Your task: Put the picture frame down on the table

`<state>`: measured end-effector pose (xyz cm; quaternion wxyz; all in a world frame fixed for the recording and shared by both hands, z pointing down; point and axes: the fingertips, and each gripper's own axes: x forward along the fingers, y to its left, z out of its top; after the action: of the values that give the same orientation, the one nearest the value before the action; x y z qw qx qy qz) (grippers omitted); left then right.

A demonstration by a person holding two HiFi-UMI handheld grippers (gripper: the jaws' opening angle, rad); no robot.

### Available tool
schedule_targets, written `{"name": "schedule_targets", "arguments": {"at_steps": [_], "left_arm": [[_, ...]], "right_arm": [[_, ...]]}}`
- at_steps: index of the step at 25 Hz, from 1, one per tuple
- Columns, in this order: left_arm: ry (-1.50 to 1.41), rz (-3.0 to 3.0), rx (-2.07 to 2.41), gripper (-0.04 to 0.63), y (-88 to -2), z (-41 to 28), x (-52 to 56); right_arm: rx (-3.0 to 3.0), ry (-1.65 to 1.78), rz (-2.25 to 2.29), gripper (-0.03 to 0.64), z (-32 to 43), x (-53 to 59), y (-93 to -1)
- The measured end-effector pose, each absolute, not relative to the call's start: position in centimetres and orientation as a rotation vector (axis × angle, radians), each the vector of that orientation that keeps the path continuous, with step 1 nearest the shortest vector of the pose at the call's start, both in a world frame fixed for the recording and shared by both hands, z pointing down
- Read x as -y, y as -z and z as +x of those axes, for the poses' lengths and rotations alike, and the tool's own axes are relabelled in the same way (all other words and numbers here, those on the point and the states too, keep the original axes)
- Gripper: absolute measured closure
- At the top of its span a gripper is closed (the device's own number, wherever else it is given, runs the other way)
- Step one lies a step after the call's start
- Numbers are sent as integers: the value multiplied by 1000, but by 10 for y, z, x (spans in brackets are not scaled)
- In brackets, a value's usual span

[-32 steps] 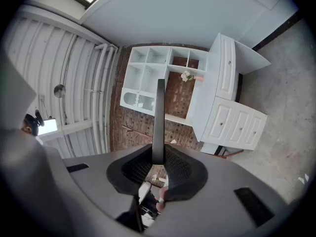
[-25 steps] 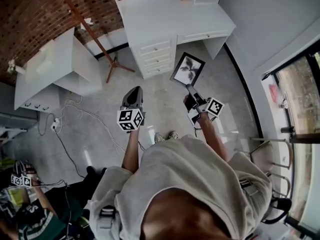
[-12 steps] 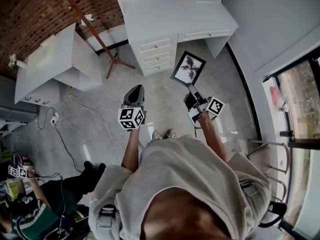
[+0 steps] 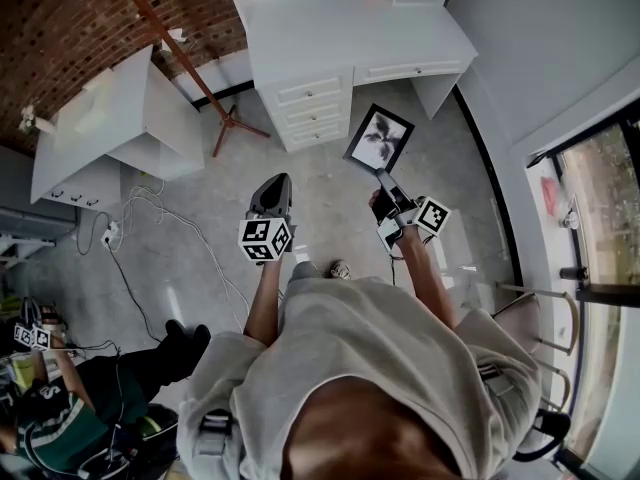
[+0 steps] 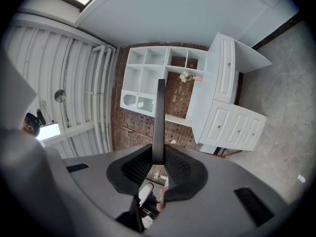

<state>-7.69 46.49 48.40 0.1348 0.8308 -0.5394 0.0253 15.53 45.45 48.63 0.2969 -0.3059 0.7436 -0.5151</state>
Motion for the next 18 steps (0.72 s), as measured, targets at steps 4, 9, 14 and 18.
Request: {"name": "schedule_targets", "arguments": {"at_steps": [4,9,14,18], "left_arm": [[-73,2402,1567,578,-485,-71,-463],[-86,2397,1572,578,-489,-69,-462],[-100,2395,1567,578,-495,-70,-452],[-93,2388,1586,578,-500,-71,-443]], "right_arm": [[-1978,1377,-807,531,161,-453,-489],[-1961,1396,-792,531,160,-453,-494],[-1962,1389,-779,531,157,-446,-497],[-1973,1395,-778,531,156,-440,-502]]}}
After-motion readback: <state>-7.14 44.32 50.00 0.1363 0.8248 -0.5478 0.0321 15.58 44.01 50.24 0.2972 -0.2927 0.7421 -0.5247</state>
